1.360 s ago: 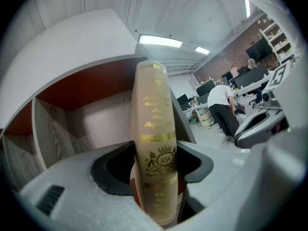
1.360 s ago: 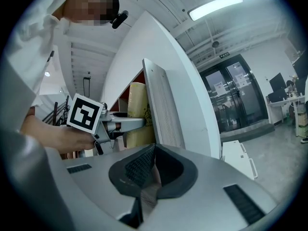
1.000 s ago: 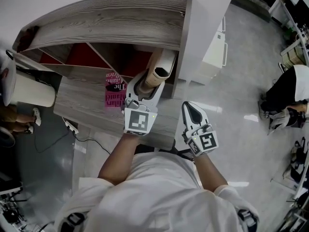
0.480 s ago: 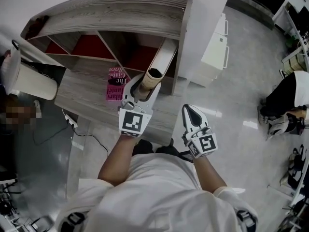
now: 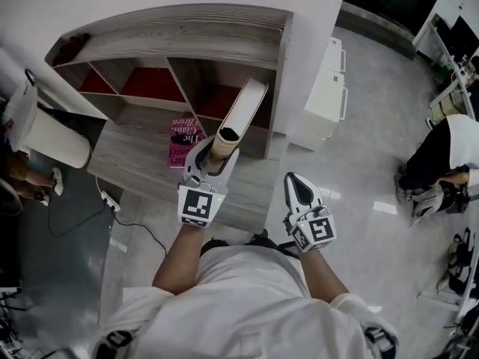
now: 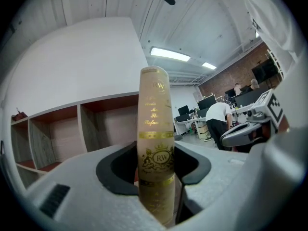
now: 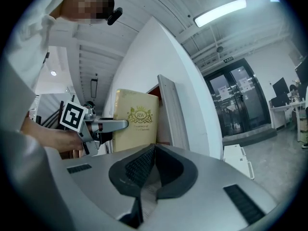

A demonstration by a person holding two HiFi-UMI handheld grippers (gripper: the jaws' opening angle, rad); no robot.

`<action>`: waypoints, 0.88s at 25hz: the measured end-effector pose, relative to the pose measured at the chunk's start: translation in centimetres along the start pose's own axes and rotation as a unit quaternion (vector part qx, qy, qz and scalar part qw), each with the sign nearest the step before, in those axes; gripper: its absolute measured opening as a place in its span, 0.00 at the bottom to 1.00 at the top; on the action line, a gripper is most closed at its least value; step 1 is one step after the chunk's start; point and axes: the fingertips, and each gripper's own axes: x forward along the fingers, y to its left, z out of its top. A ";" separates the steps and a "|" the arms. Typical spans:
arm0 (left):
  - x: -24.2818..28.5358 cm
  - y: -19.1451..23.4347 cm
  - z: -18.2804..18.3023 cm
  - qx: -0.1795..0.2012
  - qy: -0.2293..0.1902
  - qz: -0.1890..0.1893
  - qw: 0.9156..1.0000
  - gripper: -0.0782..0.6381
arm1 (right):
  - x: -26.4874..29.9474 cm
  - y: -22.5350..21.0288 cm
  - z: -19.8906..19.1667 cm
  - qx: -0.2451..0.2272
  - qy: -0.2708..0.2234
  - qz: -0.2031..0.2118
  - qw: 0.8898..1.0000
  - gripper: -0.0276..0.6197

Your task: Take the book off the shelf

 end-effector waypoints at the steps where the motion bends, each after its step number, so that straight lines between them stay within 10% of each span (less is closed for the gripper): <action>1: -0.6 0.2 0.1 -0.001 -0.002 0.000 1.000 0.39 | -0.1 0.3 0.2 -0.003 -0.002 -0.002 1.000 0.07; 22: -19.8 5.9 -1.4 -0.162 -0.054 -0.024 0.985 0.39 | -5.7 15.9 3.1 -0.042 -0.033 -0.063 0.997 0.07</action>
